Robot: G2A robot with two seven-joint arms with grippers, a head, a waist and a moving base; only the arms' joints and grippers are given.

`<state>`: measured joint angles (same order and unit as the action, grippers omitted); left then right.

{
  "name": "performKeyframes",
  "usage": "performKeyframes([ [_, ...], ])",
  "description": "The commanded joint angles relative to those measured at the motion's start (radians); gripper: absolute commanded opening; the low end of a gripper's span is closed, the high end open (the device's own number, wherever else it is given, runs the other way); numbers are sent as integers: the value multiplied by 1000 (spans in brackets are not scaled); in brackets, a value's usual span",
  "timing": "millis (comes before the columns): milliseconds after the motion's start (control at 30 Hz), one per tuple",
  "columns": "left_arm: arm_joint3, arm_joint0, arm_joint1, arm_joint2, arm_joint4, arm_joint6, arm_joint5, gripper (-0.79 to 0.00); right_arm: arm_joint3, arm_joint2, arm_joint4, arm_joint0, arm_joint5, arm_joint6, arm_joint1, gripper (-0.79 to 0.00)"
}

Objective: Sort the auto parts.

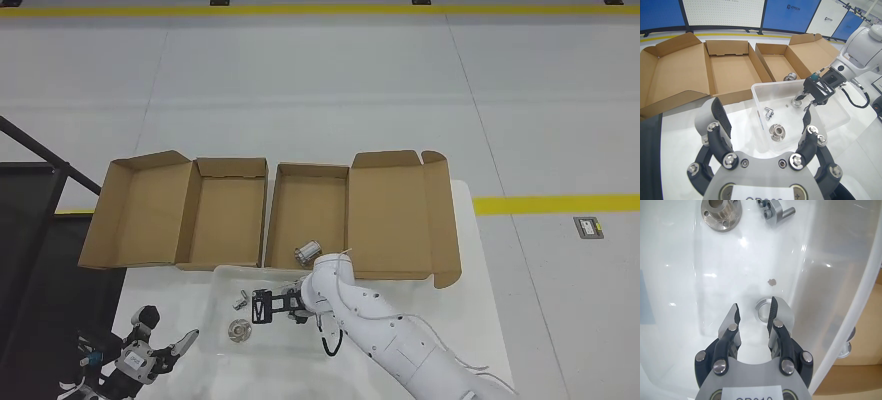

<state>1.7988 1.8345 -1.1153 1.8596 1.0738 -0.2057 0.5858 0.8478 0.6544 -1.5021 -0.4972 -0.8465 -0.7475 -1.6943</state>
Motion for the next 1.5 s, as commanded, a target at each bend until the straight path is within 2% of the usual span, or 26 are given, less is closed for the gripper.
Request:
performKeyframes([
  [0,0,0,0,0,0,0,0,0,-22,-7,10,9,-3,2,-7,-419],
  [533,0,0,0,0,0,0,0,0,-169,-64,58,74,-32,26,-63,-403],
  [733,0,0,0,0,0,0,0,0,-177,-107,8,92,-89,98,-77,-394],
  [767,0,0,0,0,0,0,0,0,-177,-113,-5,94,-97,117,-77,-372],
  [833,0,0,0,0,0,0,0,0,-178,-123,-31,98,-104,156,-77,-357],
  [900,0,0,0,0,0,0,0,0,-186,-123,-50,99,-83,188,-75,-385],
  [1067,0,0,0,0,0,0,0,0,-208,-96,-43,94,-5,195,-69,-409],
  [1367,0,0,0,0,0,0,0,0,-134,-93,-114,69,-16,253,-44,-403],
  [1467,0,0,0,0,0,0,0,0,-116,-72,-127,53,21,249,-29,-403],
])
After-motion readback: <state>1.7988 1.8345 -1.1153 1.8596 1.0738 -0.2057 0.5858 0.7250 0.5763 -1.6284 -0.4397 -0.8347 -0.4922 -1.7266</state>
